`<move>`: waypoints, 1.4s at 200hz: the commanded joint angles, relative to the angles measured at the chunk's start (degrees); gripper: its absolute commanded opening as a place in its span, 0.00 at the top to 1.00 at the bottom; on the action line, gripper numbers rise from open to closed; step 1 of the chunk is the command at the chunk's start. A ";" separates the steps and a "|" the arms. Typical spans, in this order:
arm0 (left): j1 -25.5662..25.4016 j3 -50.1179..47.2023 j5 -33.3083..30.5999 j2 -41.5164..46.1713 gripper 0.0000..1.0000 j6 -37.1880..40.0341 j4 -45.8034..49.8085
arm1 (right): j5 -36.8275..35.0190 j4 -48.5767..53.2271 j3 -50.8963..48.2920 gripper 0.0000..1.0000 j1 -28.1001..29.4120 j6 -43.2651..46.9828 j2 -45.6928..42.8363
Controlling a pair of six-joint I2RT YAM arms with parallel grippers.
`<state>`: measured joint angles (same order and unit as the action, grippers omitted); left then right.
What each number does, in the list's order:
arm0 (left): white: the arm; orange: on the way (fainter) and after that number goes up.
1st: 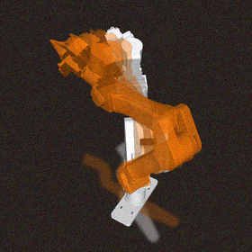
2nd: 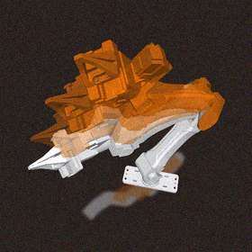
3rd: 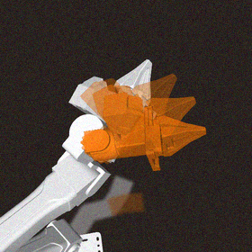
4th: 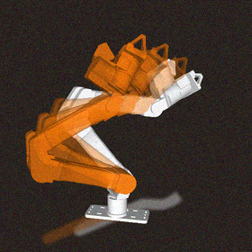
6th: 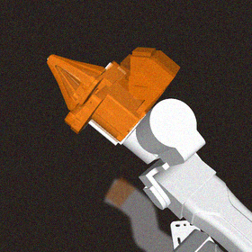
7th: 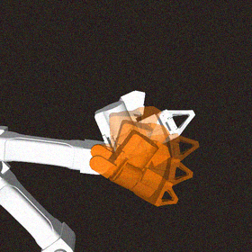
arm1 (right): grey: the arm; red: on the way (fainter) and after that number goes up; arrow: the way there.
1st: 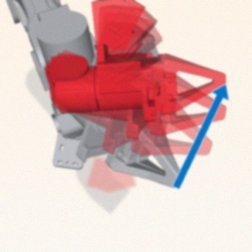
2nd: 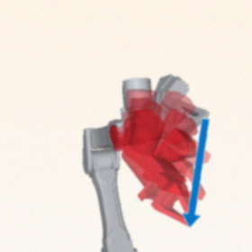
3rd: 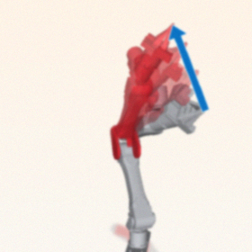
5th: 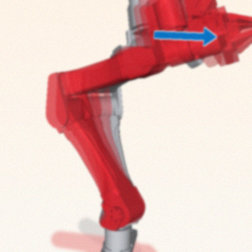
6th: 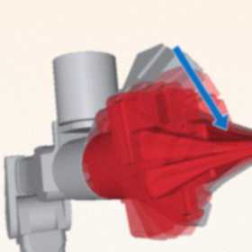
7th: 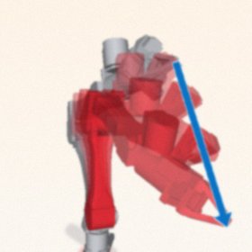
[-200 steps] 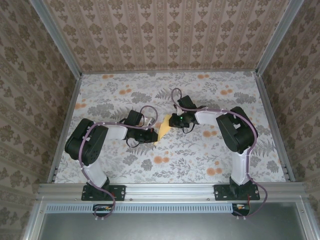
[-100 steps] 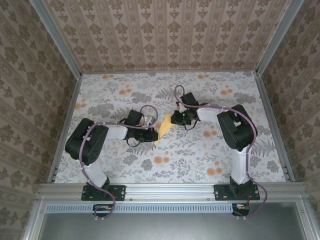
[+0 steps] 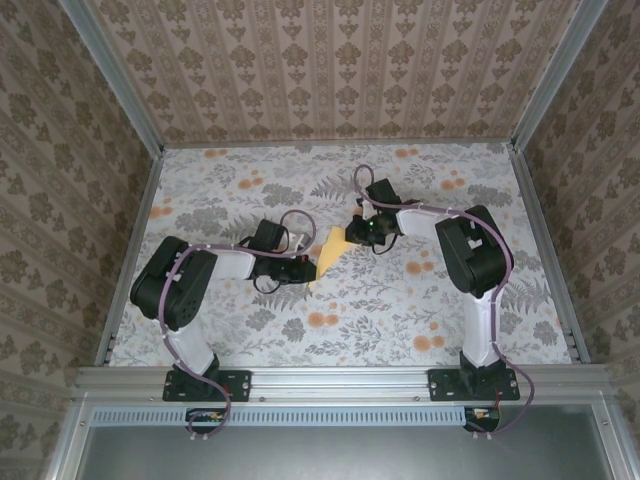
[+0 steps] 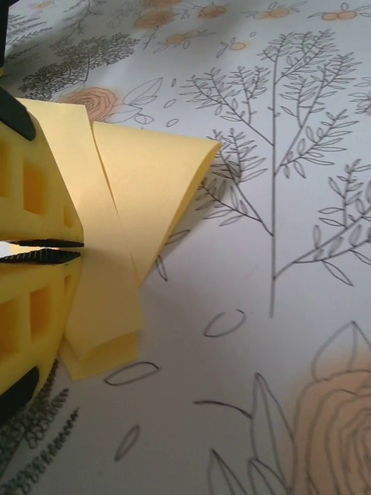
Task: Fold a paper plane with a square sheet of paper (fold left side to right side)
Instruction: Fold the wing for the fifth time at the center of the table.
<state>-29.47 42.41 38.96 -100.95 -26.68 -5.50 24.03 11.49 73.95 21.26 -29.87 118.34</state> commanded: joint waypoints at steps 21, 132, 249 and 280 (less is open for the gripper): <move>0.73 -2.69 -4.53 -2.69 1.00 2.02 8.83 | -9.54 1.00 1.32 0.84 -4.52 1.81 3.56; 0.73 -2.30 -4.27 -2.86 1.00 1.91 8.91 | -9.99 1.19 2.40 0.81 -7.67 1.74 4.36; 0.47 -2.16 -4.00 -1.23 0.99 1.22 8.22 | -2.12 -6.71 -9.97 0.82 -3.55 -3.32 -11.97; 0.47 -1.98 -3.89 -1.10 0.99 1.23 8.24 | 0.43 -11.60 -12.56 0.82 2.28 -7.89 -12.61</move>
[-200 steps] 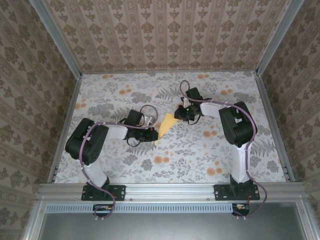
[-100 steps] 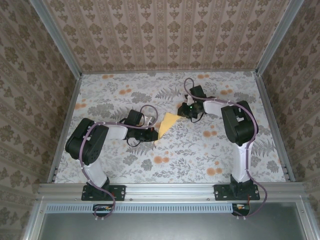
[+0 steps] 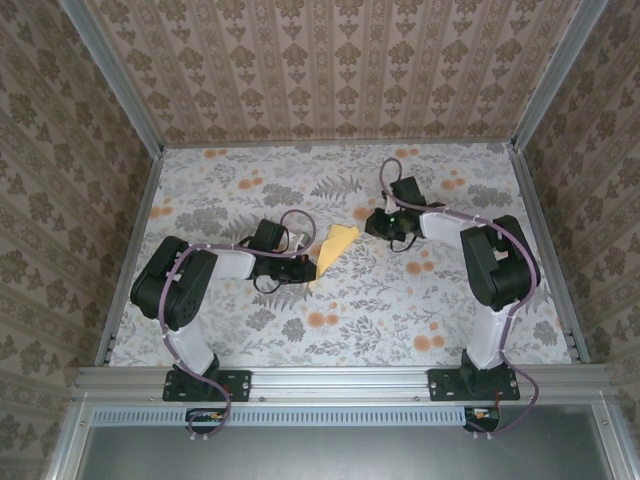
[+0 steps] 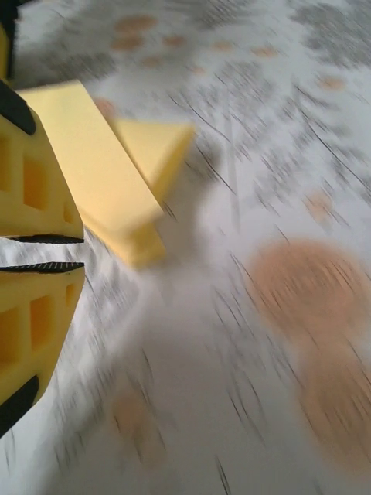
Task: Fold a paper plane with a square sheet of paper (fold left side to right side)
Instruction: Fold the wing for the fifth time at the center of the table.
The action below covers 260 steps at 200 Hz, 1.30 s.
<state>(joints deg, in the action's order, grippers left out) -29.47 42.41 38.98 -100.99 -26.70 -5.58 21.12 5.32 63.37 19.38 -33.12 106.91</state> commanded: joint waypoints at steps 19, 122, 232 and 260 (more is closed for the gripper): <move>0.47 -1.81 -3.88 -0.99 0.99 1.30 8.31 | 3.54 -6.82 -1.40 0.82 6.72 -6.37 -0.04; 0.47 -0.47 -2.51 2.36 0.96 0.76 9.12 | 1.30 -2.89 3.72 0.83 10.33 -7.99 9.42; 0.56 -1.06 4.76 7.60 0.86 -1.94 8.89 | -2.32 5.75 5.75 0.84 10.33 -6.02 11.96; 0.47 -0.93 4.97 5.69 0.85 -1.71 7.95 | -2.48 6.51 6.06 0.84 10.34 -5.73 12.02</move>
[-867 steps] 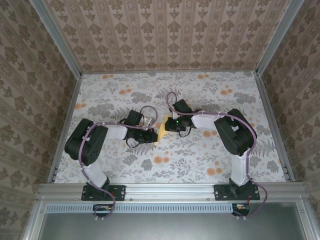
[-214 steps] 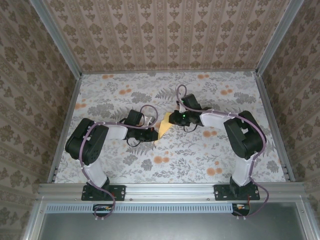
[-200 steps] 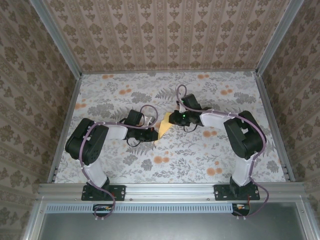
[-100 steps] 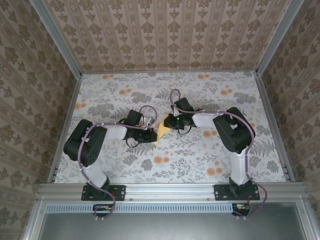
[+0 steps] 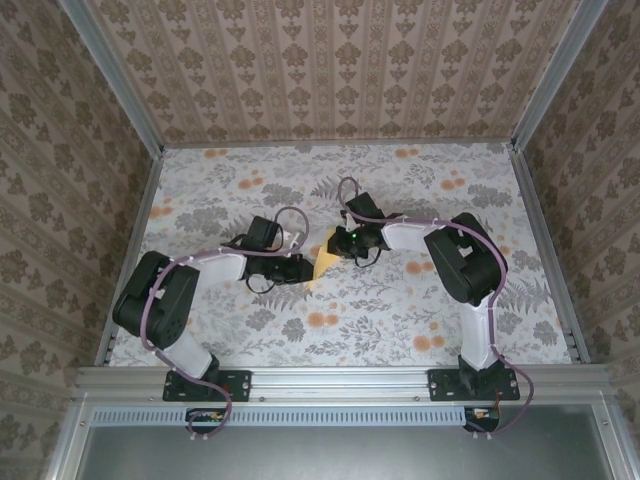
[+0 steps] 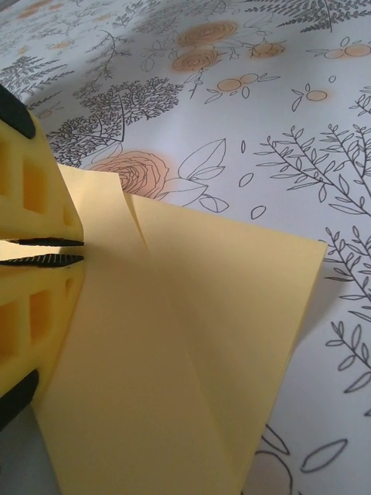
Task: Fold a paper plane with a square sheet of paper (fold left side to right side)
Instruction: Fold the wing for the fifth time at the center of the table.
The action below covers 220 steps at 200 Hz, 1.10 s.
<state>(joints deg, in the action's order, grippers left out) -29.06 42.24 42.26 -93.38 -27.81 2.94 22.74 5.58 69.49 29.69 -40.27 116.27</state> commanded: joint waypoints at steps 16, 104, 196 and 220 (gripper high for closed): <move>0.05 -0.49 1.24 -2.65 0.84 -0.10 -0.31 | -4.37 6.79 -0.06 0.84 0.04 1.68 2.67; 0.22 -0.23 -1.67 -4.76 0.83 1.62 1.12 | -5.59 8.85 0.63 0.84 0.04 2.56 2.92; 1.15 -0.84 -2.97 -3.91 0.83 1.18 0.62 | -7.07 12.13 1.87 0.84 -0.07 3.96 4.38; 1.52 -1.27 -3.28 -3.99 0.84 1.35 0.58 | -7.32 12.72 2.11 0.84 -0.07 4.19 4.72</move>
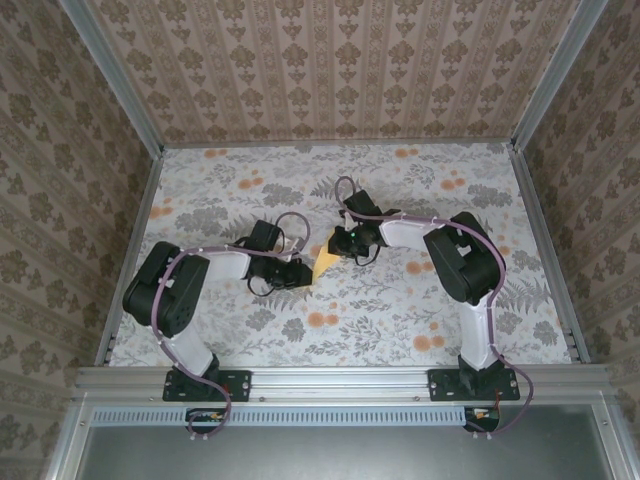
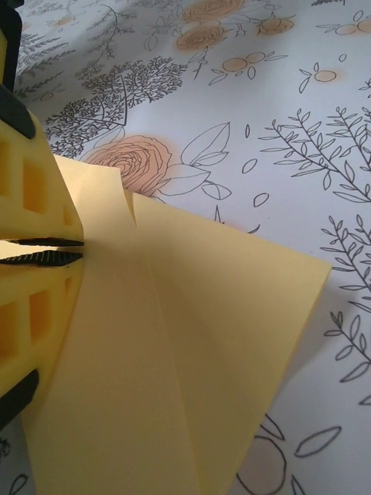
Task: Fold a paper plane with a square sheet of paper (fold left side to right side)
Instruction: Fold the wing for the fifth time at the center of the table.
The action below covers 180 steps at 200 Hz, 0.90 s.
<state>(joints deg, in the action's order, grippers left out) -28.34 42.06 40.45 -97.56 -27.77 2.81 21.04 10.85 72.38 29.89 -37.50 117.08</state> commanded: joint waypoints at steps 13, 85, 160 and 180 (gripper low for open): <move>1.19 -1.69 -1.77 0.03 0.86 1.37 0.48 | -5.74 7.68 -0.77 0.84 -0.27 1.46 3.92; 1.86 -4.79 -1.42 -0.45 0.90 2.17 -0.11 | -6.18 8.32 -0.49 0.84 -0.45 2.01 3.52; 5.53 -6.00 -0.38 6.19 0.90 3.60 3.11 | -4.10 3.98 -0.27 0.82 -1.75 2.77 0.24; 6.24 -6.14 0.52 9.81 0.85 3.48 3.40 | -4.72 3.12 -0.13 0.80 -1.78 3.43 -3.01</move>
<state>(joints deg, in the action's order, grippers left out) -23.03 36.34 40.64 -92.38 -26.02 3.07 20.88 11.84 73.06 29.10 -35.77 116.81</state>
